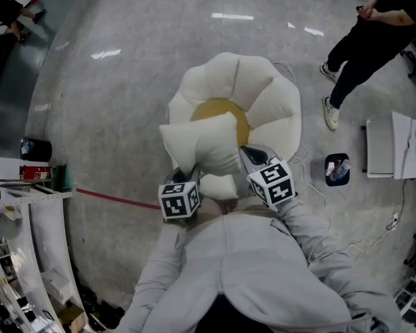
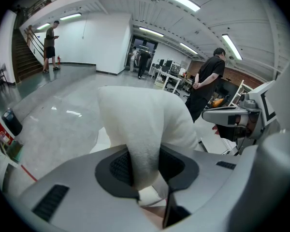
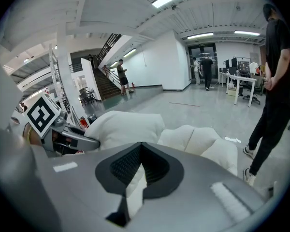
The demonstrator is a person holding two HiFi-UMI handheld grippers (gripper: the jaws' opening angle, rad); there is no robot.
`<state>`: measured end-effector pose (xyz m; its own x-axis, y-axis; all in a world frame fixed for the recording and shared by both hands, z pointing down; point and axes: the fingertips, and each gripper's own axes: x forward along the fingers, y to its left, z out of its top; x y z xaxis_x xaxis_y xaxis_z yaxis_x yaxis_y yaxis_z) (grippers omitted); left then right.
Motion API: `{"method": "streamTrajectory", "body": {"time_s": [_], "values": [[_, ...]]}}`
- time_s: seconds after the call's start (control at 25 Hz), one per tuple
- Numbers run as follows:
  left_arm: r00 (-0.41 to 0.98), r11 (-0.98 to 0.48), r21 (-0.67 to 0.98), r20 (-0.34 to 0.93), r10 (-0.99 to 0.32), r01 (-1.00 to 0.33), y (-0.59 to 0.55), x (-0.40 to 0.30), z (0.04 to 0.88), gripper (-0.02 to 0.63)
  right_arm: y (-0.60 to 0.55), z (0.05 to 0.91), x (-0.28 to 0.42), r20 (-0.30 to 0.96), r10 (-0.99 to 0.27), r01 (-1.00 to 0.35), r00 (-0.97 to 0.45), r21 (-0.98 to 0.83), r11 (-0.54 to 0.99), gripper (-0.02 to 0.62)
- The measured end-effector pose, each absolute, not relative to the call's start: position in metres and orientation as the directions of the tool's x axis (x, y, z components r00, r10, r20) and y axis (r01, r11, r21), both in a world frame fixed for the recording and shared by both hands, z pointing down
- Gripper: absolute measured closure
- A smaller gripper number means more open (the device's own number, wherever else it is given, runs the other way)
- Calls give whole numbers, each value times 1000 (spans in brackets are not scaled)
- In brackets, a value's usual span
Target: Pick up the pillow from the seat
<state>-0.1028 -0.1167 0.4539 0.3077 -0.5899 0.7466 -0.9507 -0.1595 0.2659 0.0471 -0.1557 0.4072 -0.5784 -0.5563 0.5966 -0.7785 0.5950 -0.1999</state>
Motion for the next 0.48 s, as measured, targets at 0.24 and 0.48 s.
{"method": "streamTrajectory", "body": {"time_s": [0.24,0.48], "values": [[308,-165,263,742,-595,-951,-118,-105,451,497,-154,403,47,589,-572,-786,-571,-192,588,597],[309,-173,257,735,-603,-951,-117,-100,448,495,-148,403,49,589,-573,-785,-570,-185,591,597]]}}
